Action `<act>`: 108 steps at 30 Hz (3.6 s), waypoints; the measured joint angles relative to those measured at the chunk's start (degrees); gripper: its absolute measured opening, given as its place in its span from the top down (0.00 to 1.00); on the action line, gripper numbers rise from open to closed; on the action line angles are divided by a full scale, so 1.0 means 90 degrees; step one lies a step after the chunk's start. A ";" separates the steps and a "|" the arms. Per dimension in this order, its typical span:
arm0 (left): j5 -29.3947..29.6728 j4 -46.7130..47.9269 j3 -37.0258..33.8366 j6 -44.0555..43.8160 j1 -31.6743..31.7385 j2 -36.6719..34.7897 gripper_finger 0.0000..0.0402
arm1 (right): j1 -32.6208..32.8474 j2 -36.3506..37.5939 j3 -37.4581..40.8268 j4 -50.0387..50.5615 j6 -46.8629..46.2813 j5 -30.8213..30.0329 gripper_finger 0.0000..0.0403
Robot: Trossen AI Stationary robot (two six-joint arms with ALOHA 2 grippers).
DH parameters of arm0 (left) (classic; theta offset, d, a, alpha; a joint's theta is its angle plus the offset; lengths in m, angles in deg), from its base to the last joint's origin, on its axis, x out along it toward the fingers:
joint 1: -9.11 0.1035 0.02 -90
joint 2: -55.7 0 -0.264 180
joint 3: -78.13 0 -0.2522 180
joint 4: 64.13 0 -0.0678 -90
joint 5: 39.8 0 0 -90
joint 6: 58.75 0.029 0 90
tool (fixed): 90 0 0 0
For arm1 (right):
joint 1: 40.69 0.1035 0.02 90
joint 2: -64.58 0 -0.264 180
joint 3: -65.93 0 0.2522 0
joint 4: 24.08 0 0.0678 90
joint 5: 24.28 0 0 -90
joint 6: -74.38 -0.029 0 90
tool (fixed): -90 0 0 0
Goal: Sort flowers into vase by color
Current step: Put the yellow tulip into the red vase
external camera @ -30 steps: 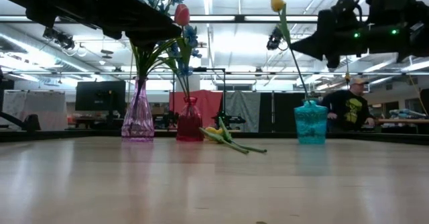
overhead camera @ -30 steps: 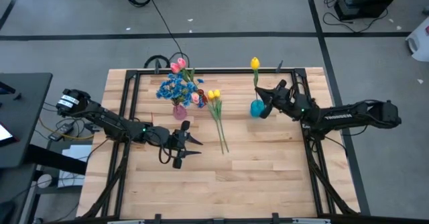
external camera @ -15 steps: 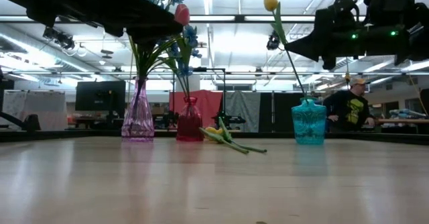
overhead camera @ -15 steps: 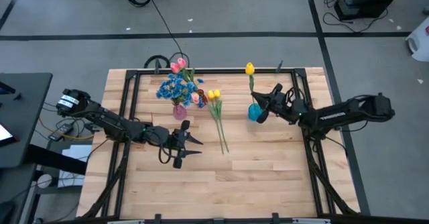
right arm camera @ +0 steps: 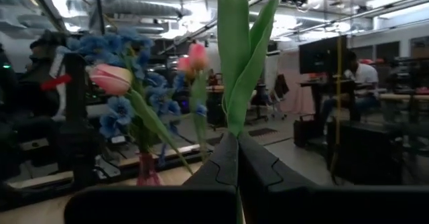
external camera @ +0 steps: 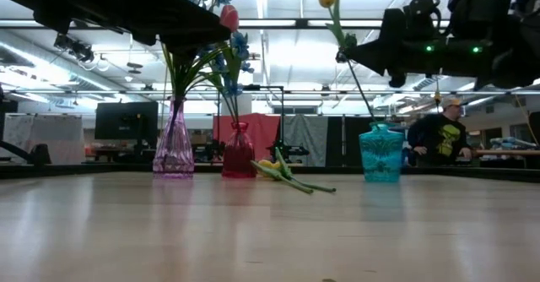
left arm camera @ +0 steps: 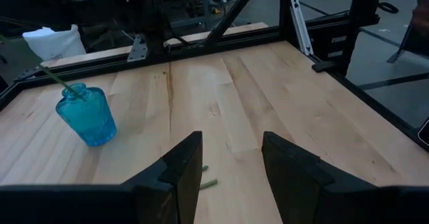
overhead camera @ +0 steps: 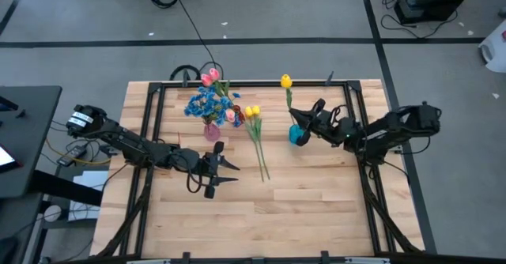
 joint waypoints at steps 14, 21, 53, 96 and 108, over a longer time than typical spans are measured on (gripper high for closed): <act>0.0000 0.0084 0.0000 -0.0008 0.0000 -0.0001 0.59 | 0.0000 -0.0804 -0.0407 -0.0304 -0.0015 0.0288 0.98; 0.0000 0.0103 0.0000 -0.0028 -0.0001 0.0001 0.59 | 0.0075 -0.0391 0.0058 -0.0287 -0.0120 0.0074 0.98; 0.0000 0.0052 0.0000 -0.0129 0.0000 -0.0001 0.59 | 0.0801 0.0283 0.1168 0.0667 -0.1283 -0.0523 0.69; 0.0005 0.0039 0.0000 -0.0121 0.0001 0.0001 0.59 | 0.0513 0.0881 -0.1948 0.7565 -0.1479 -0.0856 0.69; 0.0002 0.0087 0.0000 -0.0151 0.0001 0.0000 0.59 | 0.0556 0.0923 -0.3291 1.0444 -0.1953 -0.0313 0.69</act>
